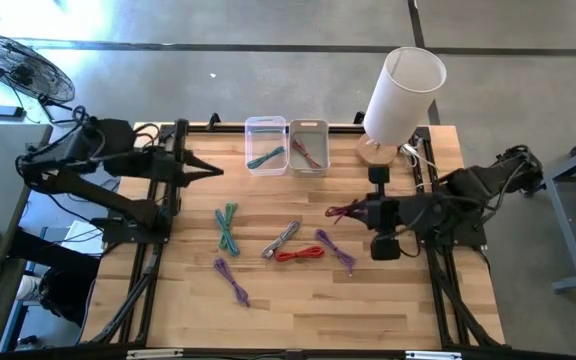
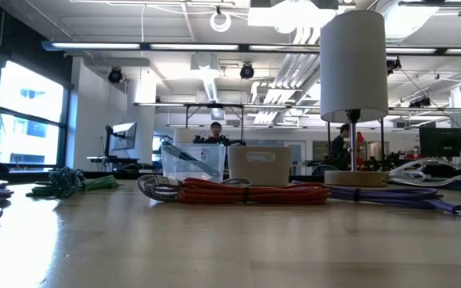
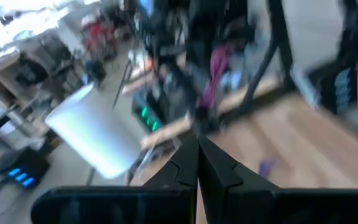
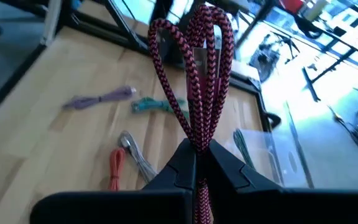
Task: Pick & Place USB Port
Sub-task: Put the pink patterned charger cable into the transparent bin
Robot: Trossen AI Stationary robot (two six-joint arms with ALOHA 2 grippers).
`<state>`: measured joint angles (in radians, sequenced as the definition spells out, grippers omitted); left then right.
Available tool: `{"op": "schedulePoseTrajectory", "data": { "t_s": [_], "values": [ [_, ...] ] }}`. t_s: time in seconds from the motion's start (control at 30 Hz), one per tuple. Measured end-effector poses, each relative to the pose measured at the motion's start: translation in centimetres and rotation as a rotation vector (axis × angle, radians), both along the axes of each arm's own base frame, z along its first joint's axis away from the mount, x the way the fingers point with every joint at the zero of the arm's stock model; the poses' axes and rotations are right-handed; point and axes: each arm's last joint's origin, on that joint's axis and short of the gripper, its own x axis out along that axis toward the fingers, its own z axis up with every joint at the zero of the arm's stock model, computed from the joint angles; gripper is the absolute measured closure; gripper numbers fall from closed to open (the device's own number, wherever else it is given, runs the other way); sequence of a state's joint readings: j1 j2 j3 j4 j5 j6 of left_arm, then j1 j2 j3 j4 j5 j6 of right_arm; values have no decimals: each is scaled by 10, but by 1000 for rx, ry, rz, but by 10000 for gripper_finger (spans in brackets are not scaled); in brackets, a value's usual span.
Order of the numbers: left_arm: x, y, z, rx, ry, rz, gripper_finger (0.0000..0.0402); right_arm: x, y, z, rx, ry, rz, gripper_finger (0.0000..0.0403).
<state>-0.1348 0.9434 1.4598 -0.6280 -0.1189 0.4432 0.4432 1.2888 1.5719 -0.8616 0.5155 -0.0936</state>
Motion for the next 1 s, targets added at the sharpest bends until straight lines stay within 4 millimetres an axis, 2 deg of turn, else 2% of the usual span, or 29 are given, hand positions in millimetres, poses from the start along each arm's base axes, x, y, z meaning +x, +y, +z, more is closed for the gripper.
{"op": "schedulePoseTrajectory", "data": {
  "t_s": [0.17,0.33,0.47,0.67,0.83,1.0],
  "values": [
    [1,7,-20,-36,-84,49,400,10,-11,7,18,-58,38,395],
    [15,14,-37,-28,-50,77,390,15,-20,10,24,-89,63,395],
    [27,19,-43,-29,-15,80,373,21,-26,12,41,-113,72,395],
    [40,23,-49,-39,28,-94,317,29,-32,10,61,-111,83,395],
    [45,33,-52,-35,44,-54,257,37,-33,10,73,-135,123,395],
    [51,36,-55,-2,59,-47,224,47,-36,9,50,-156,153,395]
  ]
}}
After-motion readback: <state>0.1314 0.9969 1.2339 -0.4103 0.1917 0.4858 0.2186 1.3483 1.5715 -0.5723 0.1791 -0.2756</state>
